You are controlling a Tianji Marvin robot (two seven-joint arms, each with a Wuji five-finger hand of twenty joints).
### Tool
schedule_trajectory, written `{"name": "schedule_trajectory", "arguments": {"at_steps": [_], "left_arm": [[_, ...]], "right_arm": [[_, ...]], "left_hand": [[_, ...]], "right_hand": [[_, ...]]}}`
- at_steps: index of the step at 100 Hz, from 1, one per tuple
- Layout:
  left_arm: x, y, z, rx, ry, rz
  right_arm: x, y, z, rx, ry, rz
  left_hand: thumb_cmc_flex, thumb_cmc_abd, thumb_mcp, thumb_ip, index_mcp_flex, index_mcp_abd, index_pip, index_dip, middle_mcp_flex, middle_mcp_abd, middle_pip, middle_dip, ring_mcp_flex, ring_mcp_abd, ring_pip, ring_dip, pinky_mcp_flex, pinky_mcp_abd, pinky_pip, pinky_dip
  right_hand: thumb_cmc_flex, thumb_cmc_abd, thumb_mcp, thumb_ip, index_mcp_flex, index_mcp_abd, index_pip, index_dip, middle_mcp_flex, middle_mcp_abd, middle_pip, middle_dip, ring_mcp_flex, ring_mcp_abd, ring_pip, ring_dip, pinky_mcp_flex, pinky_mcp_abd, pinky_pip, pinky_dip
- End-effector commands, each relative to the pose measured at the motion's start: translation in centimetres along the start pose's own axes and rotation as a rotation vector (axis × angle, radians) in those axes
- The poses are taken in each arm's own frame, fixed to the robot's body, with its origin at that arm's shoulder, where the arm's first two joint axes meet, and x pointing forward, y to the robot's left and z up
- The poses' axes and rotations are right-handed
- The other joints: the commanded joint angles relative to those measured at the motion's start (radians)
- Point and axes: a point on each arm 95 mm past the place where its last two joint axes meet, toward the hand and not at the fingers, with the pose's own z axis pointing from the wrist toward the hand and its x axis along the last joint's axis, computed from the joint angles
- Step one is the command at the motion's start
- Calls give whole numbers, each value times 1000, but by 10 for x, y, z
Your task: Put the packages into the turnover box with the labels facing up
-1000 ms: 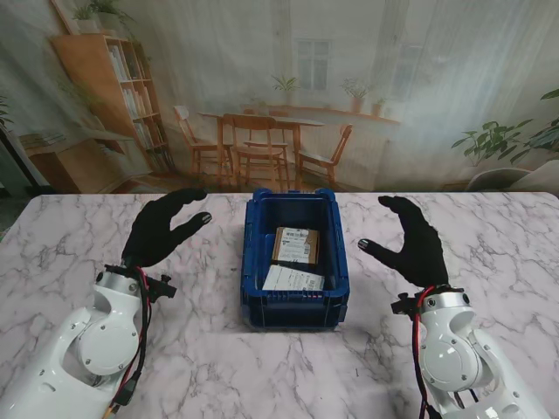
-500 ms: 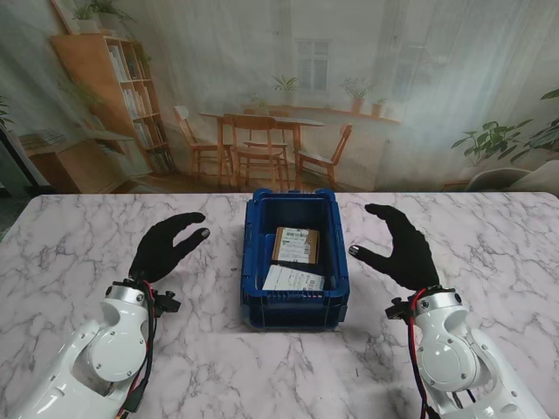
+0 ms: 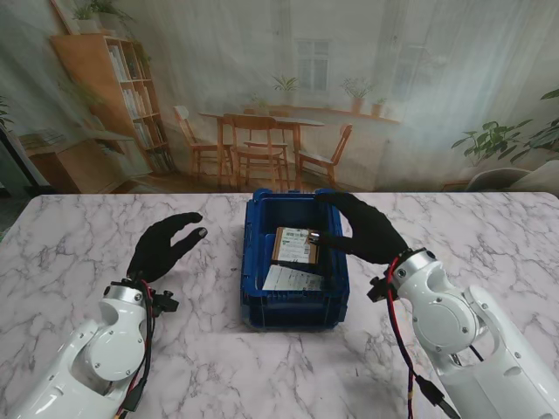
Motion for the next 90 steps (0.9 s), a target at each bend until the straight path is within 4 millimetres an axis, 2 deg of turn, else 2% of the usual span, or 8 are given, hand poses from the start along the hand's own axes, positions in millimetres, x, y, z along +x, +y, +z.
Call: {"name": "schedule_trajectory", "arguments": {"at_steps": [1,30,72,90], "left_arm": [[-2,2,-1,-11,-8,-4],[-3,-1,-4,-5,-14,0],[-3,2,-1,-29,-26,8],[-3,3,0,-33,-29,16]], "right_arm": [[10,5,13,13,26,-14],[18,-11,43,135,20,-27],[7,-43,62,283,-74,-42],[6,-52,66,332,-87,-42]], "left_hand": [[24,51,-12,5,31,7,7,3,20,2,12,8,14,-4,15,7,-17,15,13,16],[25,53,-11,5,32,8,6,2,20,1,10,8,13,-4,13,7,-19,17,10,20],[24,53,-12,4,33,9,4,1,20,3,6,7,10,-3,10,6,-23,18,5,22],[24,54,-12,4,33,8,4,1,20,3,5,7,11,-3,10,6,-22,18,3,23]], "right_hand": [[0,48,-23,23,15,34,-18,-9,9,13,24,14,22,-18,12,-8,5,-58,42,-22],[-18,84,-49,25,47,84,-41,5,37,54,51,24,55,-1,85,5,27,-85,127,-52],[-46,124,-71,26,83,114,-91,17,79,73,70,32,79,15,132,10,50,-86,154,-61],[-42,134,-80,29,63,123,-212,0,75,77,38,19,90,6,83,-28,52,-83,147,-78]]}}
